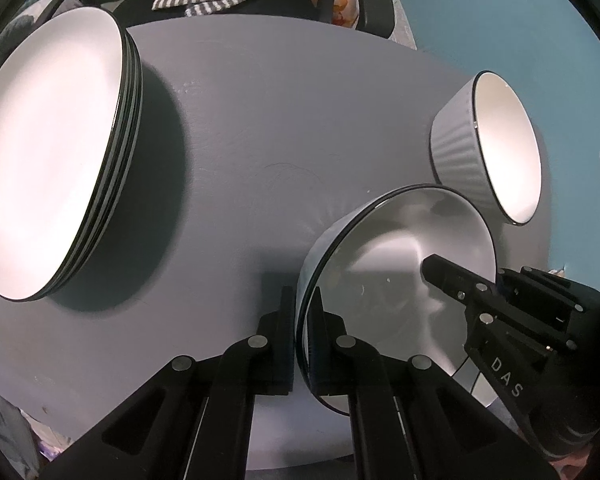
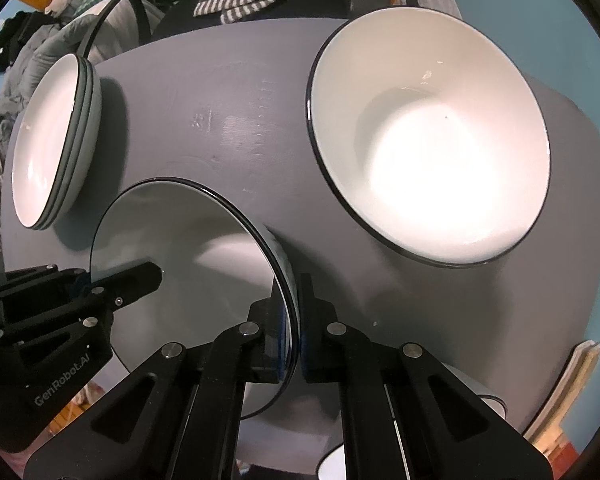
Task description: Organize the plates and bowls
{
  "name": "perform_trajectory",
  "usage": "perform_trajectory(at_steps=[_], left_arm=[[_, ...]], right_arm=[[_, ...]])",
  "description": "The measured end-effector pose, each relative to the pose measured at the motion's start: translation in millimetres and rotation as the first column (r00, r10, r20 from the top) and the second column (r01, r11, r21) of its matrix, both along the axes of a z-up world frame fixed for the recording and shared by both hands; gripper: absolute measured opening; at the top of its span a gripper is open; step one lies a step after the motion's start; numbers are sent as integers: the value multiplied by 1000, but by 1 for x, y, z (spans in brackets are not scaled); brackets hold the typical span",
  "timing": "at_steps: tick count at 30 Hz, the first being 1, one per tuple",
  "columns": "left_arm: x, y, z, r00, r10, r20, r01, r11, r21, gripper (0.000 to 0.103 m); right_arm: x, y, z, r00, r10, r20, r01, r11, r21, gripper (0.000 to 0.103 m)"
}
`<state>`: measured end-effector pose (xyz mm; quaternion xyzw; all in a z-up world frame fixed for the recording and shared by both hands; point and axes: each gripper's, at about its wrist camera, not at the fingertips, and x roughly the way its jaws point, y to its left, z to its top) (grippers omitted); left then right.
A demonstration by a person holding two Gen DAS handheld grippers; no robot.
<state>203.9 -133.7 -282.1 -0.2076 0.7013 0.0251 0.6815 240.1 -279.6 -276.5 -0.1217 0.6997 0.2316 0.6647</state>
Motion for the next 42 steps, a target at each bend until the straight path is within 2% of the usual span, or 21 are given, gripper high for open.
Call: perform_trajectory(at_steps=[8,17,33,42], left_arm=[[5,18,33,999,-19,29,19,1000,10,4],[13,14,67,996,-51,80,48,998,39,4],[39,-27,68,984,-122,132,117,992,47,4],[68,-42,67,979,-157,131,152,987,52,4]], right_arm=[[-1,-4,18,1000,-5,13,4,1000,4,4],[1,-10,47,999,-21,29,20,1000,16,4],[36,-42,72,994,-91,63,89,996,27,4],[60,-56,68,990,-127,53,127,992,18,4]])
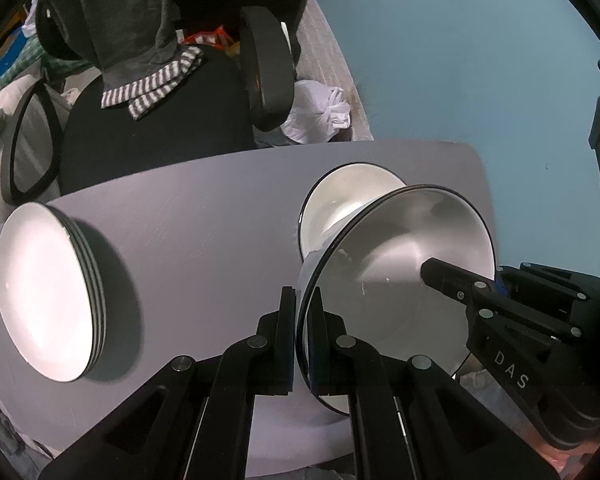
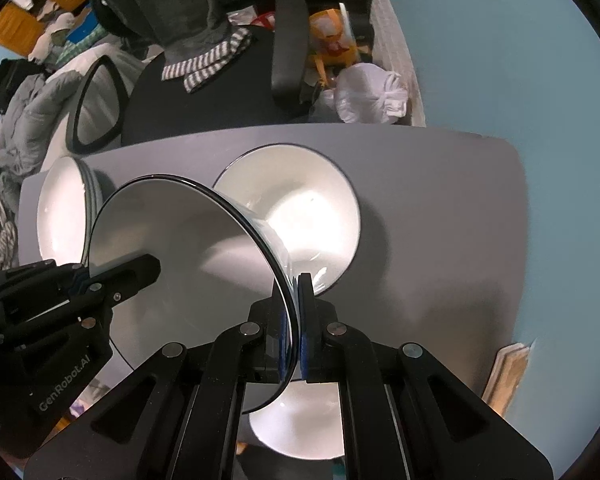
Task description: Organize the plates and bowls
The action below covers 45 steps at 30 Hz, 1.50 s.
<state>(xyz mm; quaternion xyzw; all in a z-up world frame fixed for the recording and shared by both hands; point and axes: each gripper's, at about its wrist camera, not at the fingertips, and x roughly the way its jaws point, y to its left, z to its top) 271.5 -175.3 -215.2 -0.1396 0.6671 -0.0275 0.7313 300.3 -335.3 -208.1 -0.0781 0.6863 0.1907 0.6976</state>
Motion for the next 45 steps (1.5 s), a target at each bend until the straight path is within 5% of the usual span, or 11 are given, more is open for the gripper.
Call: perform_trajectory(at_steps=[33,45], left_arm=[[47,-11,-33,998,-6,-55,6,1000,5,4],[48,-8,-36,998,-1,-66,1,1000,-1,7]], right_arm=[[45,-10,-34,997,-43,-69,42,999,-18,5],[44,-5,-37,994,-40,-104,36,999,-39,15]])
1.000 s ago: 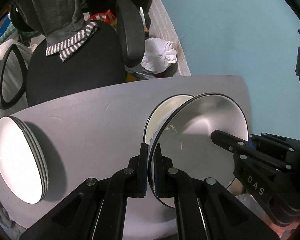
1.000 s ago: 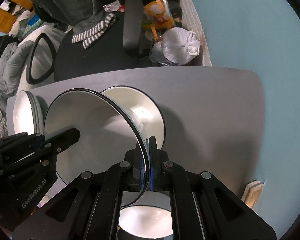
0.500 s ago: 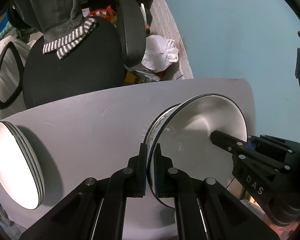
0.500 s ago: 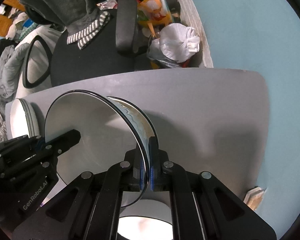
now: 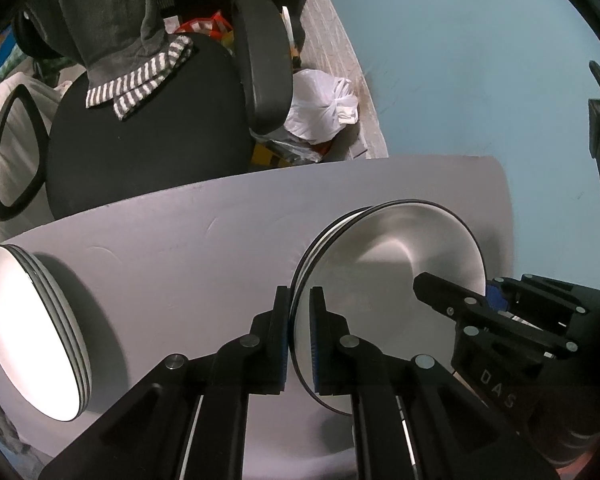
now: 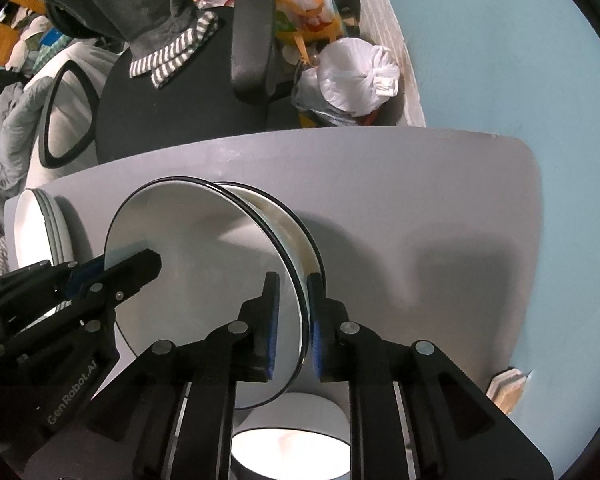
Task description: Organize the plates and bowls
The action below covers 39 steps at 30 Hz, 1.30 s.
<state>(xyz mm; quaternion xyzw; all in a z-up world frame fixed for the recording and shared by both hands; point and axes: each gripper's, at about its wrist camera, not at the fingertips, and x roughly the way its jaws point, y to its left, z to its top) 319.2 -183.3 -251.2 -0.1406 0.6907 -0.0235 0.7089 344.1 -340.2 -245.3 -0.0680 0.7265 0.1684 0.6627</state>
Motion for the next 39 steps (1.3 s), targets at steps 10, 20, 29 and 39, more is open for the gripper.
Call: perform_trajectory(at_steps=[10,20,29,39], left_arm=[[-6,4,3,1000,23,6,-23,1000,-4,25],[-20,2,33,997,-1,83,-3,999,42,31],[-35,3,64,987,1,160,-8,999,42,42],[-53,1,87,976,-23,215,8,998,70,48]], right_arm=[[-3,6,19,996,27,86,-25,999,-23,42],[-7,9,36,989,44,144,-39,998,-38,45],[-17,4,55,977,37,211,-27,998,-51,54],[-36,-10,72,970,13,244,-1,999,-48,57]])
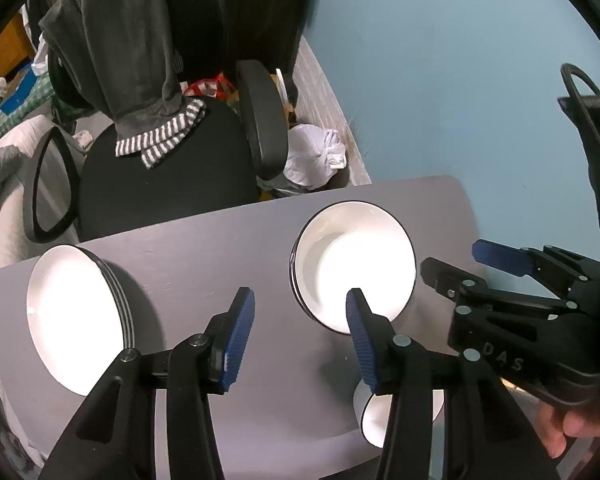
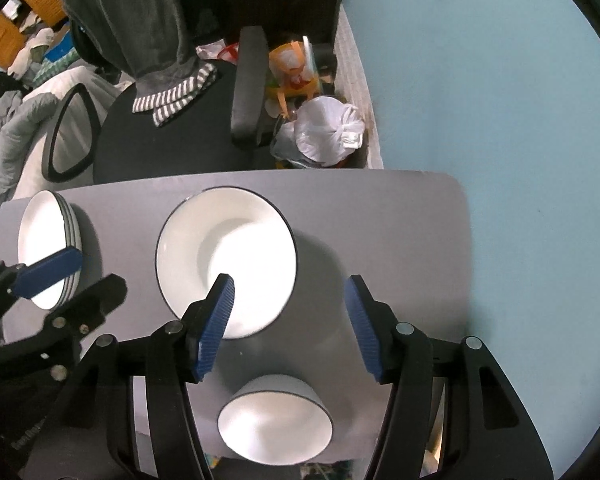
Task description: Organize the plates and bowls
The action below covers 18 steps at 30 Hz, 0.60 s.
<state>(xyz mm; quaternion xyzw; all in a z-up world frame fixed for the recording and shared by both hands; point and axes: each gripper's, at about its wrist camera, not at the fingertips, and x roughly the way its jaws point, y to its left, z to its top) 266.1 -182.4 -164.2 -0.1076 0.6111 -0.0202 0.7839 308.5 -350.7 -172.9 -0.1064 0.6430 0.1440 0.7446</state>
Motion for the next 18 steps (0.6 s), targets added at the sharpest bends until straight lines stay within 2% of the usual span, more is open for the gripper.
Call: perform_trajectory(at_steps=[9,18], left_arm=[[-16,-5,8,999,-35,7,35,999,-2,50],[-37,-10,14,998,-67,4,67,998,-19,50]], right_arm=[[-20,-21,19,999,-31,33,31,999,7,60],[-41,-41,25,997,-71,29,70,998,5,60]])
